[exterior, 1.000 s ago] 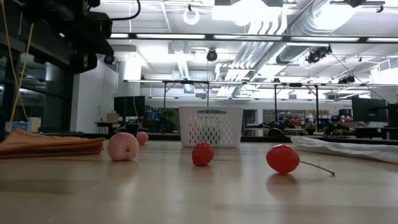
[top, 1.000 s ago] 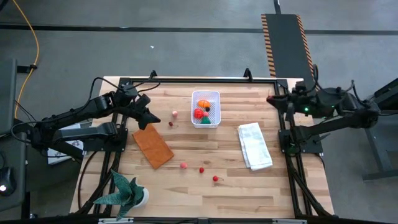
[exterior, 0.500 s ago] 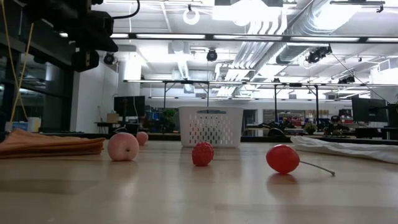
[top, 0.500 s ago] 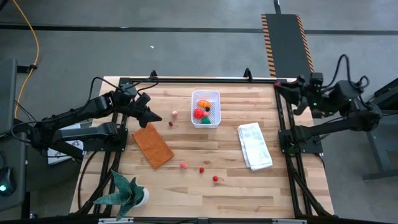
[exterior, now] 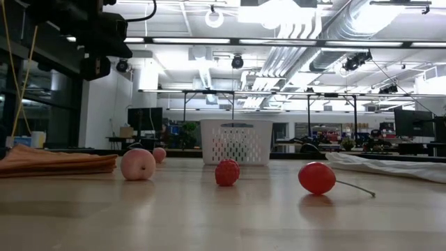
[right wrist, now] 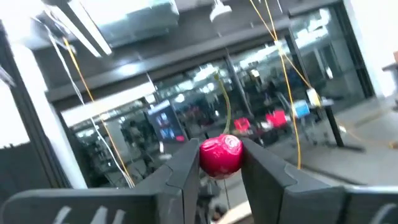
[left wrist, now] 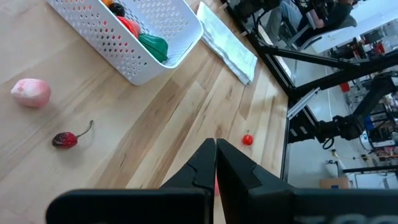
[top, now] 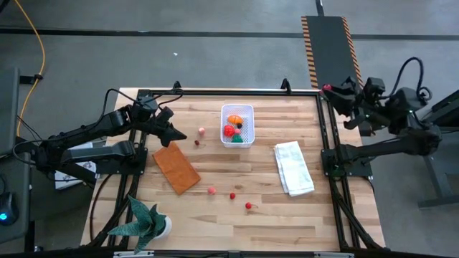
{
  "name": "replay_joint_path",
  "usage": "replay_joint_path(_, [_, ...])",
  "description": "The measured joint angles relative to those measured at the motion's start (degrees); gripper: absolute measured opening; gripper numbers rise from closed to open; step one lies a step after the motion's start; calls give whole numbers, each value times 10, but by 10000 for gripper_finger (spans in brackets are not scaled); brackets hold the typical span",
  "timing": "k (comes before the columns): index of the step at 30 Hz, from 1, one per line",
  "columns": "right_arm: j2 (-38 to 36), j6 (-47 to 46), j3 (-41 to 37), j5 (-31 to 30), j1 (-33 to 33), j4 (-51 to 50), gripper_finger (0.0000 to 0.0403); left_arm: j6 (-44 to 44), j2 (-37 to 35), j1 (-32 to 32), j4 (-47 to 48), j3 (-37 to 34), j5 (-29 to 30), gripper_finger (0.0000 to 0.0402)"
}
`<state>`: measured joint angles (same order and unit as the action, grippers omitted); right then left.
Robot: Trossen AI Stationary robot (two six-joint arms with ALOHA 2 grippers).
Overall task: Pick and placing Produce into tupperware
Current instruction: Put the red cherry into the white bin
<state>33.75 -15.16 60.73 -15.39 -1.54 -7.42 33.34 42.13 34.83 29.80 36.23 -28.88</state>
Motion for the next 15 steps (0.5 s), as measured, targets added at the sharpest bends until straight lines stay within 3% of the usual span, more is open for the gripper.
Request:
replay_joint_path(10, [63, 5, 30, 93, -70, 27, 94, 4, 0, 0, 0, 0, 0, 3])
replay_joint_path(15, [116, 7, 101, 152, -136, -40, 94, 3, 0, 0, 0, 0, 0, 3])
